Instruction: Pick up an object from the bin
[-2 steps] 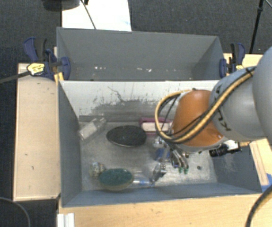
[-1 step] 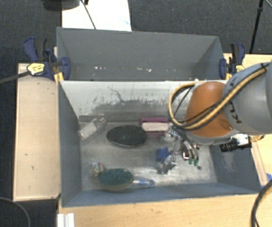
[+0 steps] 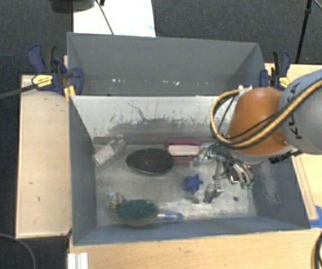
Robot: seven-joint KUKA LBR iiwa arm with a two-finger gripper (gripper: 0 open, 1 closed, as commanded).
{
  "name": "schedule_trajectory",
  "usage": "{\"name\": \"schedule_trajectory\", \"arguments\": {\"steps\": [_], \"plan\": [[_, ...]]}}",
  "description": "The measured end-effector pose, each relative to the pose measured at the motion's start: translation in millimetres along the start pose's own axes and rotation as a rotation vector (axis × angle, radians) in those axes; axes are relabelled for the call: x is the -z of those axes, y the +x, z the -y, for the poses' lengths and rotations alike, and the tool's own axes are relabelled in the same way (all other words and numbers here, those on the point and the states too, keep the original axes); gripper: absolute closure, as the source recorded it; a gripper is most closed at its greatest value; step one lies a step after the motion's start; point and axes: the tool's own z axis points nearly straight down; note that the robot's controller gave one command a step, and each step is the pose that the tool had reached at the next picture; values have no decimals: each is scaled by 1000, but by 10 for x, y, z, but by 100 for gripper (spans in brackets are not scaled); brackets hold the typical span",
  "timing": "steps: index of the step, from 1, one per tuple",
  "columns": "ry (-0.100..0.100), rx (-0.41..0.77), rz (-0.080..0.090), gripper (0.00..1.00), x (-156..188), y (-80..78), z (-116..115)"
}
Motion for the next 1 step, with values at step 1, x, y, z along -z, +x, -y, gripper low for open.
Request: {"name": "schedule_trajectory", "arguments": {"steps": [1], "plan": [[-1,-2,-2,100,-6,5,-4]]}}
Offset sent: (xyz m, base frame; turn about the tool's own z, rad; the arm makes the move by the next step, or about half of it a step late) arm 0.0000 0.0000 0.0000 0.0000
